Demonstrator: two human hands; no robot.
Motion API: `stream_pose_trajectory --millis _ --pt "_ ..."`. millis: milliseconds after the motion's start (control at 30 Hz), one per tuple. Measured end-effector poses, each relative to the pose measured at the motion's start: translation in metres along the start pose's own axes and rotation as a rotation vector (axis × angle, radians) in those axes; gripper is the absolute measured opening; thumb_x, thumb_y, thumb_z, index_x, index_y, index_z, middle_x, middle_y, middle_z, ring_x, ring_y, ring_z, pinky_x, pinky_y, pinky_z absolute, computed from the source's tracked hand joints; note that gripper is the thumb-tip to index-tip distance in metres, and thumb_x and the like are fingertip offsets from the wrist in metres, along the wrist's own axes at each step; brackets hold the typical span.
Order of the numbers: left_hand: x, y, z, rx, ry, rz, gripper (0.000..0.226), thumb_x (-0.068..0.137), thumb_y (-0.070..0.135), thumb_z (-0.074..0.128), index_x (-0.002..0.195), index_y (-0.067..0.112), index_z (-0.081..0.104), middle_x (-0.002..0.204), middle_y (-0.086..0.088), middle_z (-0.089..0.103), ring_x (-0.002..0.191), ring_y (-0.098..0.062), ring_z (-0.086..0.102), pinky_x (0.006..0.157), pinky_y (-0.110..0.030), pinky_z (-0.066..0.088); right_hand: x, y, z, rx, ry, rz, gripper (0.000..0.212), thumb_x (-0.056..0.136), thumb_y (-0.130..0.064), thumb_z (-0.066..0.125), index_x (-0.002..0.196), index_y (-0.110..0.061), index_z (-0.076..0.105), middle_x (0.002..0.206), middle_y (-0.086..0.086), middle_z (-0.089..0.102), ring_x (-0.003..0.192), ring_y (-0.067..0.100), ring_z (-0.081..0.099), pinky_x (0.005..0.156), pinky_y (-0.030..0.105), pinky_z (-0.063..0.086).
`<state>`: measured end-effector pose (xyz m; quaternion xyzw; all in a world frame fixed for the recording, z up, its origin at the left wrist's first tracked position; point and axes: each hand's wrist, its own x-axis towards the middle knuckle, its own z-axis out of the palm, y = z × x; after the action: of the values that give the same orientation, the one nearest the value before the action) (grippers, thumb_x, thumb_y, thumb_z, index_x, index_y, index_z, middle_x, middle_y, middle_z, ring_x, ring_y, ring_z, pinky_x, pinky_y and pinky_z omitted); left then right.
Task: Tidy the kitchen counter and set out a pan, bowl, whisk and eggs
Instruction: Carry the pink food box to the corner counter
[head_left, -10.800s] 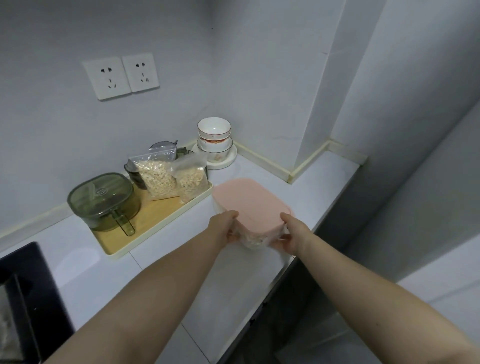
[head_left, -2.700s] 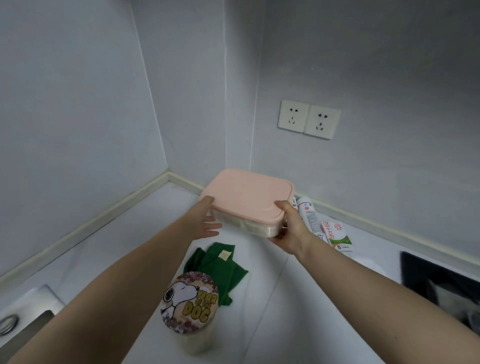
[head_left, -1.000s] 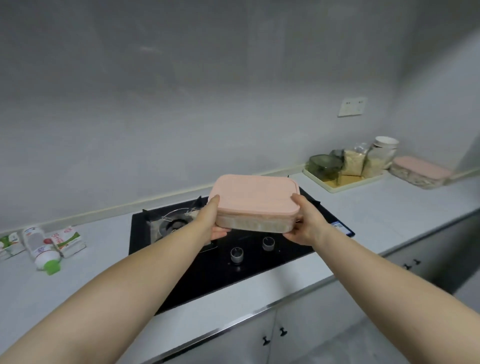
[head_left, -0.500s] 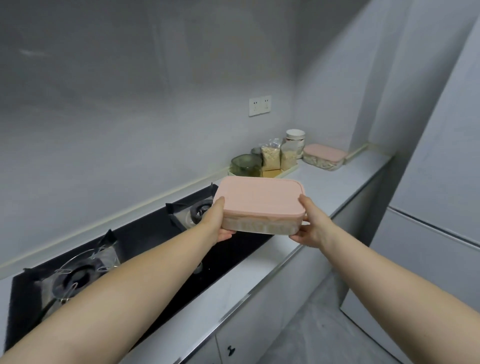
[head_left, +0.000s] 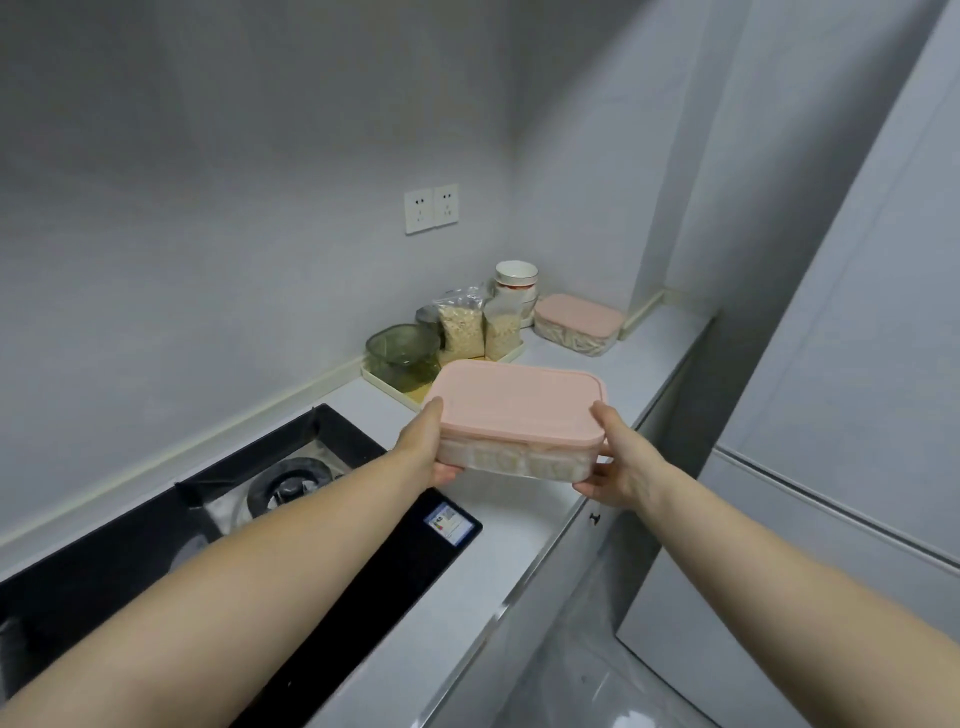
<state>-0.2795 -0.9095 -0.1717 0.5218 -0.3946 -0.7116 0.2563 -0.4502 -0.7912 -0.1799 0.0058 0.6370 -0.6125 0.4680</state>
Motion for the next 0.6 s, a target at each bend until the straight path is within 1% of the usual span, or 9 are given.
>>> stream_pose_trajectory --millis 67,100,167,267,300,367,467,600 --pt "0.022 0.01 0.016 0.023 -0.002 -0.001 0.045 0.095 0.048 0.045 0.128 0.017 0.046 0.109 -0.01 0.057 0.103 -0.031 0.061 0.076 -0.04 0.053 0.017 -0.017 -0.002 0.005 0.018 0.004 0.05 0.085 -0.05 0.061 0.111 -0.009 0.053 0.096 0.011 0.06 0.082 0.027 0.06 0.087 0.041 0.047" --pt "0.033 0.017 0.027 0.037 -0.008 -0.002 0.043 0.095 0.048 0.044 0.126 0.018 0.046 0.11 -0.01 0.057 0.104 -0.031 0.061 0.076 -0.039 0.052 0.026 -0.028 -0.003 0.012 0.028 0.009 0.051 0.084 -0.051 0.062 0.111 -0.009 0.053 0.099 0.012 0.061 0.083 0.027 0.06 0.088 0.041 0.047" --pt "0.049 0.026 0.041 0.05 -0.015 0.006 0.035 0.096 0.047 0.043 0.12 0.022 0.045 0.108 -0.01 0.057 0.099 -0.03 0.061 0.073 -0.038 0.051 0.038 -0.041 -0.005 0.02 0.041 0.018 0.051 0.084 -0.051 0.062 0.113 -0.009 0.053 0.107 0.012 0.061 0.084 0.027 0.061 0.086 0.041 0.049" --pt "0.072 0.04 0.068 0.036 -0.044 0.014 0.03 0.095 0.047 0.045 0.113 0.022 0.047 0.1 -0.007 0.06 0.09 -0.027 0.06 0.075 -0.039 0.051 0.058 -0.061 -0.012 0.062 0.057 0.014 0.048 0.086 -0.049 0.061 0.112 -0.01 0.053 0.103 0.011 0.059 0.082 0.027 0.06 0.08 0.041 0.047" --pt "0.078 0.045 0.078 0.047 -0.057 0.023 0.03 0.095 0.047 0.045 0.112 0.022 0.047 0.098 -0.006 0.06 0.089 -0.026 0.06 0.076 -0.039 0.051 0.064 -0.068 -0.015 0.064 0.061 0.007 0.048 0.086 -0.049 0.06 0.113 -0.01 0.052 0.104 0.011 0.059 0.082 0.027 0.059 0.081 0.041 0.047" --pt "0.094 0.051 0.097 0.071 -0.069 0.035 0.032 0.095 0.047 0.045 0.115 0.022 0.048 0.102 -0.007 0.06 0.09 -0.028 0.061 0.077 -0.04 0.052 0.078 -0.079 -0.023 0.081 0.08 -0.005 0.05 0.086 -0.049 0.059 0.116 -0.01 0.052 0.111 0.011 0.058 0.084 0.027 0.059 0.083 0.042 0.046" --pt "0.112 0.053 0.12 0.081 -0.082 0.021 0.032 0.095 0.047 0.045 0.116 0.024 0.048 0.104 -0.007 0.058 0.091 -0.027 0.06 0.076 -0.039 0.051 0.095 -0.092 -0.034 0.098 0.095 0.0 0.053 0.085 -0.05 0.061 0.121 -0.012 0.053 0.12 0.009 0.059 0.087 0.027 0.06 0.081 0.042 0.044" --pt "0.14 0.056 0.155 0.059 -0.111 -0.018 0.025 0.096 0.045 0.044 0.111 0.024 0.045 0.104 -0.006 0.056 0.093 -0.026 0.058 0.077 -0.039 0.049 0.125 -0.115 -0.049 0.114 0.107 0.023 0.056 0.083 -0.05 0.063 0.122 -0.011 0.053 0.112 0.011 0.06 0.088 0.028 0.06 0.083 0.042 0.045"
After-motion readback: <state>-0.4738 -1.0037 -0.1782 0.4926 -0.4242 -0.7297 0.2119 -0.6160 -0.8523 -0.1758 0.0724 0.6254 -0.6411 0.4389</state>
